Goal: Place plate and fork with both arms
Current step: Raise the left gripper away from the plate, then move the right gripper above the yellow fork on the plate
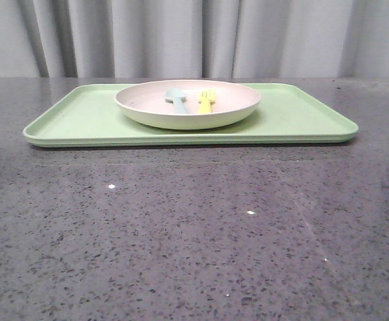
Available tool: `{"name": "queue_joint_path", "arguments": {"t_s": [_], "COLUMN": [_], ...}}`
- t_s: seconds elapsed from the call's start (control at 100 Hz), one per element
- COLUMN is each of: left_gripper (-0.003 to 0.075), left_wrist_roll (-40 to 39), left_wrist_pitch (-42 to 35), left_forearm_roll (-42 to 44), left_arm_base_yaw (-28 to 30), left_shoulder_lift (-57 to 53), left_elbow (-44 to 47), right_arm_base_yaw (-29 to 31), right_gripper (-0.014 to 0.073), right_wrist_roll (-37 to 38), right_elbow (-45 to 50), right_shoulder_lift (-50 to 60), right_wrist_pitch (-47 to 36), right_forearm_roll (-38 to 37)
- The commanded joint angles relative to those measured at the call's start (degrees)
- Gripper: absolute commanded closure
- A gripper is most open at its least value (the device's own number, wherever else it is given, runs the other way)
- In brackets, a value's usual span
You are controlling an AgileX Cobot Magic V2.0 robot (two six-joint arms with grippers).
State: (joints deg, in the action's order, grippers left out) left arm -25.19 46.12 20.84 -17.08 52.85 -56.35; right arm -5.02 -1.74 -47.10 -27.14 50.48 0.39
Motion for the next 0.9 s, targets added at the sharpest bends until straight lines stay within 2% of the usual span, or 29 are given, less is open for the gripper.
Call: {"name": "queue_joint_path", "arguments": {"t_s": [0.0, 0.22, 0.41, 0.6, 0.75, 0.89], "left_gripper": [0.0207, 0.0207, 0.0207, 0.0207, 0.0207, 0.0207], "left_wrist_roll": [-2.44, -8.15, -8.10, -8.10, -8.10, -8.10], "left_wrist_pitch": [-2.28, -2.08, -2.42, -2.30, -2.41, -2.53], "left_forearm_roll": [3.19, 5.52, 5.57, 5.24, 5.24, 5.24], "left_arm_base_yaw": [0.15, 0.15, 0.15, 0.15, 0.15, 0.15], "left_shoulder_lift": [-4.28, -12.00, -16.72, -18.69, -18.69, -18.69], "left_elbow": [2.33, 10.72, 16.87, 19.32, 19.32, 19.32], "right_arm_base_yaw": [0.46, 0.46, 0.46, 0.46, 0.46, 0.46], "right_gripper": [0.0190, 0.0190, 0.0190, 0.0190, 0.0190, 0.0190], "right_wrist_roll": [-0.15, -0.15, -0.15, -0.15, -0.43, -4.04], "right_elbow": [-1.34, -1.34, -1.34, -1.34, -2.06, -5.83], "right_shoulder_lift": [-0.93, -0.93, -0.93, -0.93, -2.08, -8.49], "right_wrist_pitch": [-3.77, -3.83, -3.90, -5.07, -7.29, -5.01], "right_forearm_roll": [-0.39, -0.39, -0.39, -0.39, 6.19, 12.60]}}
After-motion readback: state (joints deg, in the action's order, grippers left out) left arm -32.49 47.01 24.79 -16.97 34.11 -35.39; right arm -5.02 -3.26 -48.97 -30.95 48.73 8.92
